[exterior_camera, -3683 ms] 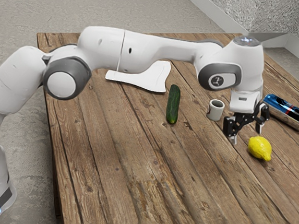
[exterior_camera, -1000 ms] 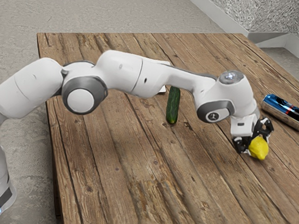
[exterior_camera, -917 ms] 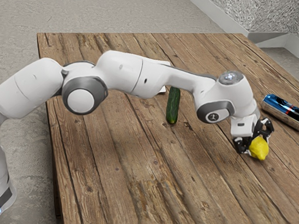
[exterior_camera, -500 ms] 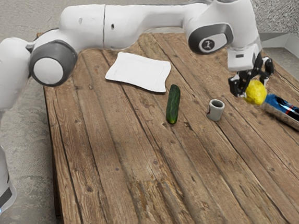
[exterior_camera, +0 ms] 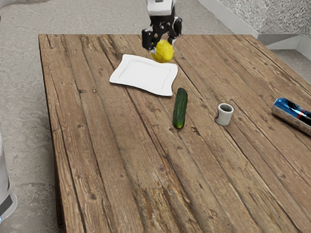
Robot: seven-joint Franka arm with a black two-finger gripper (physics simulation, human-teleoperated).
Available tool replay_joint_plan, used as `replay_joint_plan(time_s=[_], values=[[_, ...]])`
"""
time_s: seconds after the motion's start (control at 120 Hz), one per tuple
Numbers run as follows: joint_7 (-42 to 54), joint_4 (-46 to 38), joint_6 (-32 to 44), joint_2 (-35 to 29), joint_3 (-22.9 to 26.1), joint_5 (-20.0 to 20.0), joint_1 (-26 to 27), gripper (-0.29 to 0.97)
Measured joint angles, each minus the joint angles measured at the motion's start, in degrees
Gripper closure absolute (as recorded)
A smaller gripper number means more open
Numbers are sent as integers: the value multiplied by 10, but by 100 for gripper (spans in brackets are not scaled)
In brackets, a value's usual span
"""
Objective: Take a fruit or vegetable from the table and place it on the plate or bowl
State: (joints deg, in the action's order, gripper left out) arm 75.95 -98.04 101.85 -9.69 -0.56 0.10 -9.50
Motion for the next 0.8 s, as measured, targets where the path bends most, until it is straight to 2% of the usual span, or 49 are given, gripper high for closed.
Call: replay_joint_plan(time_s=[0.175,0.3,0.417,0.475,0.617,0.8], values=[[21,-24,33,19,-4,-8,-60,55],[33,-23,61,58,-4,-11,-105,55],[41,-20,91,97,-11,-19,-123,55],[45,-20,105,106,4,-22,-149,55],[52,-9,131,134,0,-25,-168,54],[59,3,161,159,-3,-26,-167,54]])
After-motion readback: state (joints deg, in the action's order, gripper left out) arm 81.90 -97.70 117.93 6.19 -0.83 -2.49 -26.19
